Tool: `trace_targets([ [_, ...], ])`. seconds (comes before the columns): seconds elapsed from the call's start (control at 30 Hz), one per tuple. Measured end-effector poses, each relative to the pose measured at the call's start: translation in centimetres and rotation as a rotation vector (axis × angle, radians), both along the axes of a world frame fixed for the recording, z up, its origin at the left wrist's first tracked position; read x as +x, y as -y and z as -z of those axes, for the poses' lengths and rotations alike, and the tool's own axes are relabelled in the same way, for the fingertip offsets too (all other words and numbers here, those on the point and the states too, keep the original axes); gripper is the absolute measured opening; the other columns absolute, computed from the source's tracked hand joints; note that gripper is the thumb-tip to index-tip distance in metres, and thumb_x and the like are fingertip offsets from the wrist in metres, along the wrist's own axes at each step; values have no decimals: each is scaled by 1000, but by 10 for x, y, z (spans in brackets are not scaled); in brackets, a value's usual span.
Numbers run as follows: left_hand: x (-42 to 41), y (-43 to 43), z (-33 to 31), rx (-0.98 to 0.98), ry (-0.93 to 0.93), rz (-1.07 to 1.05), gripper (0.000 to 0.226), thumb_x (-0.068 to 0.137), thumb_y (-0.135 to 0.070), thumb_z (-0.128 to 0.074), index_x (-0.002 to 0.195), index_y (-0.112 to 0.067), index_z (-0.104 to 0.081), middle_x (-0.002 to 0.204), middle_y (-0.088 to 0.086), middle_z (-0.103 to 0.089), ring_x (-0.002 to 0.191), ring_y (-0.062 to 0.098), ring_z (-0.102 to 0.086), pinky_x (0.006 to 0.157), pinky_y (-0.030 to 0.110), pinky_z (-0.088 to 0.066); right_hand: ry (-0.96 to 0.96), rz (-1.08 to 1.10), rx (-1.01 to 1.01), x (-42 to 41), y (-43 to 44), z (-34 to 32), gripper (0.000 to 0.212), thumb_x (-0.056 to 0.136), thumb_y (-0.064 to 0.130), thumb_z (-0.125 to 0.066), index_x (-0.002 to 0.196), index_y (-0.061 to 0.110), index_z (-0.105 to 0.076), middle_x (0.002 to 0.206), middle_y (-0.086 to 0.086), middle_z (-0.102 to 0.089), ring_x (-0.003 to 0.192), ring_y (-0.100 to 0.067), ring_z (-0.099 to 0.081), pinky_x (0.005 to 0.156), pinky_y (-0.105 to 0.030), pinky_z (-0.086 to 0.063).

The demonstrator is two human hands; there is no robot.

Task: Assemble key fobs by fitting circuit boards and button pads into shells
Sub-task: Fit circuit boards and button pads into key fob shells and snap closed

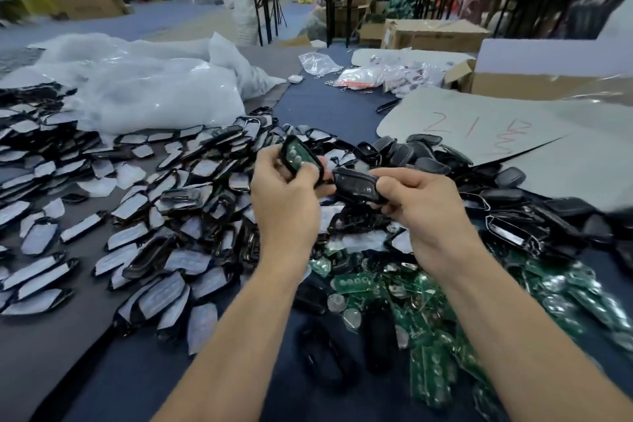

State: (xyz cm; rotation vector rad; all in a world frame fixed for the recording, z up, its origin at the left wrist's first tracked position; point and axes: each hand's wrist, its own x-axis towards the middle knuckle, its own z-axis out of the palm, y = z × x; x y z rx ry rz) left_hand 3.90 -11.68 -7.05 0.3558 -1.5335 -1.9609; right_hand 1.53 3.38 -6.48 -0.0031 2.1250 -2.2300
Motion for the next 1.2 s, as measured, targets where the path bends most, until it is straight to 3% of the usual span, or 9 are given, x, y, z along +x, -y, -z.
trace_targets([
  [0.2, -24, -30, 21, 47, 118, 133, 38, 91, 8, -60, 110, -24, -62, 84, 2, -74, 65, 13, -71, 55, 24, -56, 56, 100, -224, -10, -15, 15, 34, 92, -3, -69, 70, 20, -82, 77, -3, -78, 64, -11, -67, 59, -21, -54],
  [0.4, -25, -29, 24, -32, 153, 256, 24, 86, 2, -62, 103, -11, -73, 84, 3, -75, 62, 13, -64, 47, 21, -46, 16, 159, -238, -15, -19, 26, 31, 91, -4, -70, 72, 18, -80, 71, 0, -76, 61, -10, -66, 60, -19, -55],
  [0.63, -26, -30, 26, -125, 183, 275, 12, 92, -3, -72, 96, -15, -73, 75, -2, -74, 60, 11, -65, 51, 19, -51, -78, 197, -15, -13, -21, 28, 21, 88, 7, -74, 81, 25, -81, 70, -2, -77, 63, -11, -70, 67, -28, -59],
  [0.73, -27, -27, 27, -123, 190, 220, 14, 89, 0, -73, 92, -13, -74, 69, -3, -71, 54, 10, -61, 50, 19, -50, -201, 208, 220, -9, -20, 30, 16, 84, 14, -76, 87, 30, -78, 77, 15, -77, 72, 1, -72, 70, -14, -53],
  [0.83, -26, -25, 26, -132, 178, 185, 15, 86, 0, -73, 86, -14, -73, 67, -3, -68, 54, 12, -59, 50, 20, -49, -398, 179, 449, -1, -15, 27, 31, 80, 14, -80, 99, 37, -72, 94, 22, -75, 90, 9, -66, 81, -4, -46],
  [0.9, -25, -25, 26, -130, 174, 184, 16, 85, 0, -74, 83, -16, -73, 68, -1, -67, 54, 13, -59, 50, 21, -49, -484, 110, 593, 2, -10, 28, 36, 79, 16, -80, 105, 38, -70, 102, 19, -72, 95, 1, -65, 92, -16, -50],
  [0.97, -25, -25, 25, -123, 182, 199, 14, 85, 0, -75, 86, -14, -74, 68, -1, -68, 54, 13, -58, 49, 22, -49, -487, 89, 685, 3, -8, 29, 34, 80, 17, -81, 104, 37, -68, 94, 16, -74, 89, -8, -66, 88, -30, -54],
  [1.07, -23, -25, 23, -105, 187, 249, 13, 86, 2, -75, 93, -9, -75, 70, 0, -69, 54, 13, -60, 51, 21, -51, -448, 123, 677, 1, -10, 33, 31, 80, 16, -79, 99, 36, -64, 81, 16, -71, 80, -7, -64, 80, -31, -55],
  [1.2, -19, -25, 17, -56, 144, 322, 15, 90, 2, -72, 92, -13, -74, 72, 2, -72, 56, 14, -66, 52, 21, -53, -371, 70, 423, 0, -11, 33, 33, 83, 6, -74, 97, 34, -64, 90, 26, -72, 89, 6, -68, 82, -16, -56],
])
